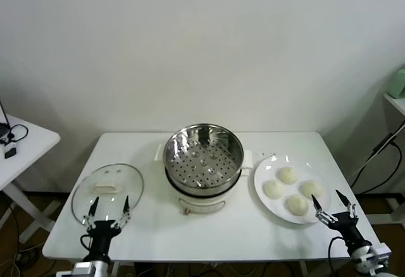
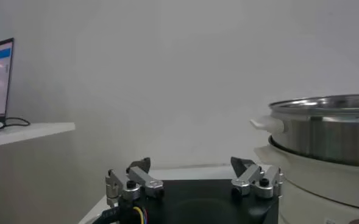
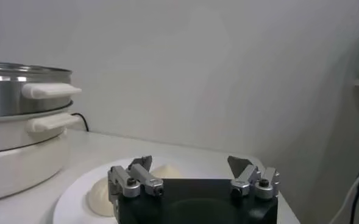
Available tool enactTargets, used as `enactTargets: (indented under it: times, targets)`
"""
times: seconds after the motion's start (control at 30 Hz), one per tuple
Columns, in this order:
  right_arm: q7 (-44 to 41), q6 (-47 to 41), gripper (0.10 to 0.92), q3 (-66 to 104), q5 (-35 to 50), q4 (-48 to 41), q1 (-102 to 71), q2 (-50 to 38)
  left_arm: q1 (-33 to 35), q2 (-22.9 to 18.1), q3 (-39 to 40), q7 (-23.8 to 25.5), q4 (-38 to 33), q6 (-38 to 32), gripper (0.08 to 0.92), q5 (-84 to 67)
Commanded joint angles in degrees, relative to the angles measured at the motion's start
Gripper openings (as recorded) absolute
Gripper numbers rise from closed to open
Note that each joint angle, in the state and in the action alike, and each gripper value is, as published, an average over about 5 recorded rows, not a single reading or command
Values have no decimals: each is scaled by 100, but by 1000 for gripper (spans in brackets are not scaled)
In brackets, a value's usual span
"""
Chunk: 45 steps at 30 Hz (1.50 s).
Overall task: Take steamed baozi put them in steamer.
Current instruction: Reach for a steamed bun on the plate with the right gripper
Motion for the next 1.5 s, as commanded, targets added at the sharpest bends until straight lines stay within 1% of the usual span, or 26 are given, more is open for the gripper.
enactTargets:
  times: [0.03,0.13,0.23,0.4,0.57,0.7,0.87,1.07,1.27,1.5]
  targets:
    - [-279,-255,823,13,-411,89,383,-271,-7,27,2,-8,6,8,823,16]
    - [-583,-602,823,-68,-743,57,748,-642,-13,47,6,-11,9,15,823,17]
    - [-975,-955,823,-365,-1095,-133,1313,-1226,-15,77,14,-17,6,20,823,16]
    - [-1896,-1318,823,-1150,-1220,-651,2237,-2330,-20,128,15,-28,7,27,823,-4]
    - [-2881,-1460,823,-2445,-1429,-1395,3612,-3348,-25,177,13,-36,17,47,823,-35]
    - [-3614,-1404,823,-3846,-1695,-2082,5041,-3659,-43,204,17,-42,24,81,823,-42]
    - [-4293,-1133,823,-6000,-2132,-2918,7098,-3519,-88,220,13,-53,39,141,823,-49]
    - [-4683,-831,823,-8112,-2466,-4024,8833,-2827,-123,221,3,-64,42,208,823,-52]
    - [-4915,-677,823,-9167,-2641,-4693,9388,-2120,-130,217,-19,-77,22,268,823,-56]
    - [-4907,-650,823,-9322,-2802,-5088,9273,-1602,-129,215,-25,-99,26,308,823,-56]
